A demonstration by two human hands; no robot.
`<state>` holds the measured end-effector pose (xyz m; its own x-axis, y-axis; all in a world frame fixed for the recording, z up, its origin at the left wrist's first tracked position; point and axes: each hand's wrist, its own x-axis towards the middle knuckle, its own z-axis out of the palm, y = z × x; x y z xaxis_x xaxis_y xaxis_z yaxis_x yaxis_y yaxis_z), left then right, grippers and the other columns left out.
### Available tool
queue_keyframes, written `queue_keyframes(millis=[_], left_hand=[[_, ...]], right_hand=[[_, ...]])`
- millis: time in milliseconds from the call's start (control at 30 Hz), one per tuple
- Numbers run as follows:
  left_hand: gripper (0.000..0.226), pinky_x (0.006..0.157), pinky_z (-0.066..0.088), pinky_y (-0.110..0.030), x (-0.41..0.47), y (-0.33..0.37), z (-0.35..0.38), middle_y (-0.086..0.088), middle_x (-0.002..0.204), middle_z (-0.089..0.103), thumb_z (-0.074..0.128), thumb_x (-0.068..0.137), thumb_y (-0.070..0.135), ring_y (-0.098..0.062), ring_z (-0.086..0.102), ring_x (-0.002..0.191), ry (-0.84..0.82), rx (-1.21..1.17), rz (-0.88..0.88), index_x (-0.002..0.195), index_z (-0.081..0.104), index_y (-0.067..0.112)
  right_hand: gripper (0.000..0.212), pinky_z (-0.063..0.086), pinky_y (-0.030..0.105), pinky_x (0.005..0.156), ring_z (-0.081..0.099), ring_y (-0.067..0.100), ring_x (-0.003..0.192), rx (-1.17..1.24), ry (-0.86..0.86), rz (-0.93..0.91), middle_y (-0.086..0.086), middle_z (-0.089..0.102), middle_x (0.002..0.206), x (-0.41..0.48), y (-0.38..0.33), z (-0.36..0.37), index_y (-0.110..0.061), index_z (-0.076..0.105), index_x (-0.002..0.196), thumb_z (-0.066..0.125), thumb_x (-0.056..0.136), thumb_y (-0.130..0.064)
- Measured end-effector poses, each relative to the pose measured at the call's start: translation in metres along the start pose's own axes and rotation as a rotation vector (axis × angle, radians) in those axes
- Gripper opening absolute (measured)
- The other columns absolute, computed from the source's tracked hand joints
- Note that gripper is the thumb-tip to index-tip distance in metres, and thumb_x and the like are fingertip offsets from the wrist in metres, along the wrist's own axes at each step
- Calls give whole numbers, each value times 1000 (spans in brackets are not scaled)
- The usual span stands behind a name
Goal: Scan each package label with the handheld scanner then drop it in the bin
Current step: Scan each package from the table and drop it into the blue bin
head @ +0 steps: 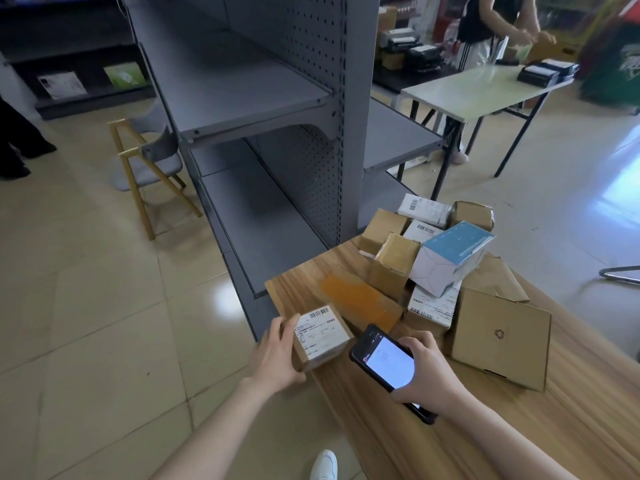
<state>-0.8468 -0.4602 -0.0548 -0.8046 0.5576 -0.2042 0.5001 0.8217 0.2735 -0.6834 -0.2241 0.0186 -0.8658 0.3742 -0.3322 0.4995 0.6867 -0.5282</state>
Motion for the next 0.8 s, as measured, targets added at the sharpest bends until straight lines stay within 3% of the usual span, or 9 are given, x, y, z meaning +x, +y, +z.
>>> queue_keyframes(millis=[167, 367, 500, 800], left_hand=[[124, 92, 52, -33, 5, 8, 16, 2, 144, 16, 87, 60, 44, -20, 39, 127, -20, -145, -44, 152, 6, 27], [102, 98, 49, -34, 9, 13, 14, 6, 134, 28, 67, 64, 72, -16, 43, 123, -8, -304, -42, 148, 22, 34], [92, 94, 51, -33, 13, 11, 7, 3, 136, 33, 65, 69, 72, -17, 54, 115, -36, -373, -88, 145, 25, 41], [99, 99, 48, -41, 13, 5, 1, 4, 134, 37, 65, 58, 82, -20, 50, 119, -93, -439, -125, 142, 26, 46]], right_hand=[[97, 44, 13, 59, 48, 10, 98, -13, -25, 44, -7, 28, 126, -2, -2, 4, -16, 38, 138, 84, 54, -36], [103, 51, 18, 65, 49, 10, 96, -57, -73, 89, -7, 27, 127, -11, 9, 13, -15, 36, 140, 81, 50, -39], [102, 51, 19, 65, 50, 10, 96, -42, -70, 125, -5, 29, 128, -13, 12, 18, -15, 37, 140, 81, 51, -38], [99, 49, 16, 55, 52, 12, 89, -90, -64, 136, -6, 29, 129, -9, 11, 22, -15, 40, 136, 82, 50, -41]])
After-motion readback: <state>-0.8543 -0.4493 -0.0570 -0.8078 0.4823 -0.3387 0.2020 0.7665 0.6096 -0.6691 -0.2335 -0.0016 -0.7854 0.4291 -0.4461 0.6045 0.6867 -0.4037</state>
